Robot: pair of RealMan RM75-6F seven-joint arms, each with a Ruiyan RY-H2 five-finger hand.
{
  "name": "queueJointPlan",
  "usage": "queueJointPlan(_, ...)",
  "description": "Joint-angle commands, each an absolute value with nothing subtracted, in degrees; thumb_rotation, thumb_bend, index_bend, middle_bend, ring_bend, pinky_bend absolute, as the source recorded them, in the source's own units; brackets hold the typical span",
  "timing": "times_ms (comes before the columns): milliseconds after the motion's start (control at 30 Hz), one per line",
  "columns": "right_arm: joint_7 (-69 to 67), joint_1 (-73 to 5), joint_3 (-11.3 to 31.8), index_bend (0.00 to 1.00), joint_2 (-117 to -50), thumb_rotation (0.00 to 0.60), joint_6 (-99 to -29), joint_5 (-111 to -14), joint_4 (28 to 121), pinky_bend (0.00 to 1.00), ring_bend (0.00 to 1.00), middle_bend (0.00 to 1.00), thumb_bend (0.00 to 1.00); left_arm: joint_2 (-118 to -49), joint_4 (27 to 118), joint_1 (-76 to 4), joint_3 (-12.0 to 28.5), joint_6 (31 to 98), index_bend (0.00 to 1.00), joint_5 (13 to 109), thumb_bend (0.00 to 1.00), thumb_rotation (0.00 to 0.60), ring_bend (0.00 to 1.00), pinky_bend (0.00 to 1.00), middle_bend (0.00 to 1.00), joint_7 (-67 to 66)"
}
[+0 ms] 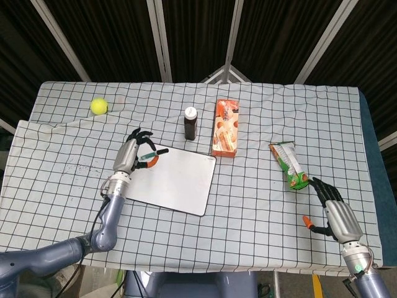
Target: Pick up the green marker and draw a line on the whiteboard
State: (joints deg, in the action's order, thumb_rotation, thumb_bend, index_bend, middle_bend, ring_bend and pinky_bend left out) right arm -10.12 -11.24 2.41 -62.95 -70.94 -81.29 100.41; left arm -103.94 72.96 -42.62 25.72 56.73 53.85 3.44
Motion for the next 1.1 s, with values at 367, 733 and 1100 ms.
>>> queueJointPlan(367, -10.7, -11.4, 2.4, 0.00, -62.8, 0.600, -70.6, -81.2, 100.3, 0.00, 0.00, 0.00, 0.33, -114.2, 63.3, -48.0, 26.1, 53.7, 0.69, 59.9, 0.55, 0.600, 0.03, 0.07, 0.21, 13.7)
queueJointPlan(733, -10.9, -11.4, 2.3, 0.00, -62.7, 0.600, -70.5, -81.3, 100.3, 0.00, 0.00, 0.00, 0.33, -118.1, 58.5, -49.6, 26.3, 53.3, 0.70, 61.2, 0.55, 0.600, 0.03, 0.07, 0.21, 17.9)
queueJointPlan(1100, -10.7, -11.4, 2.3, 0.00, -62.8, 0.600, -70.6, -81.4, 100.2, 0.00, 0.00, 0.00, 0.33, -118.9, 58.2, -49.3, 25.8, 53.4, 0.70, 61.9, 0.55, 0.600, 0.03, 0.07, 0.21, 19.1)
